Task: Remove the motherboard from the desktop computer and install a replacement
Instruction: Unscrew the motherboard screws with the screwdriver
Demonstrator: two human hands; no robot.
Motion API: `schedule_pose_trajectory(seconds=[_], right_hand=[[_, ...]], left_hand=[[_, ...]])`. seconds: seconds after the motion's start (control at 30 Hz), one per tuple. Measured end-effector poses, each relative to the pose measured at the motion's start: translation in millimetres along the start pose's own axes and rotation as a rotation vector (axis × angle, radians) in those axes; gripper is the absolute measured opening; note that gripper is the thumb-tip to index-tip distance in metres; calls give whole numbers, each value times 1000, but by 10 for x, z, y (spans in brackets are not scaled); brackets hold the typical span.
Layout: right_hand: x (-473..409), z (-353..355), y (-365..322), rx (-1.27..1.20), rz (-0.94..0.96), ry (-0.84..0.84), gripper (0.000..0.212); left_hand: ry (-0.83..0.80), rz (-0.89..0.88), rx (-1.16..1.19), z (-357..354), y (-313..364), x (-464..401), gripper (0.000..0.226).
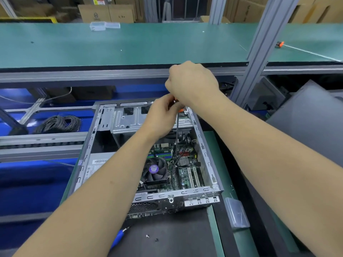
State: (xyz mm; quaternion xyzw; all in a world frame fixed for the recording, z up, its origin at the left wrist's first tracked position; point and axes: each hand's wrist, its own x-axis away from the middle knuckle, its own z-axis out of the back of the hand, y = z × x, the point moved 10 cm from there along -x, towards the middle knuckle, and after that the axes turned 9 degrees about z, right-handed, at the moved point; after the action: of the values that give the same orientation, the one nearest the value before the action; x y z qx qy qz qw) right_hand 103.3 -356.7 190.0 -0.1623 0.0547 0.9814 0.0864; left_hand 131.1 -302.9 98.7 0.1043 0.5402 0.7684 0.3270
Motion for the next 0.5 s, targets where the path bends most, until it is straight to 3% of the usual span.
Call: schedule_pose_trajectory(seconds=[0.23,0.5], right_hand=[[-91,-67,-120,-90,129,28,15],[80,-80,89,-295,168,-16,22]], left_hand=[[94,-25,53,122,-76,33,29],[76,-42,74,24,11,33,25]])
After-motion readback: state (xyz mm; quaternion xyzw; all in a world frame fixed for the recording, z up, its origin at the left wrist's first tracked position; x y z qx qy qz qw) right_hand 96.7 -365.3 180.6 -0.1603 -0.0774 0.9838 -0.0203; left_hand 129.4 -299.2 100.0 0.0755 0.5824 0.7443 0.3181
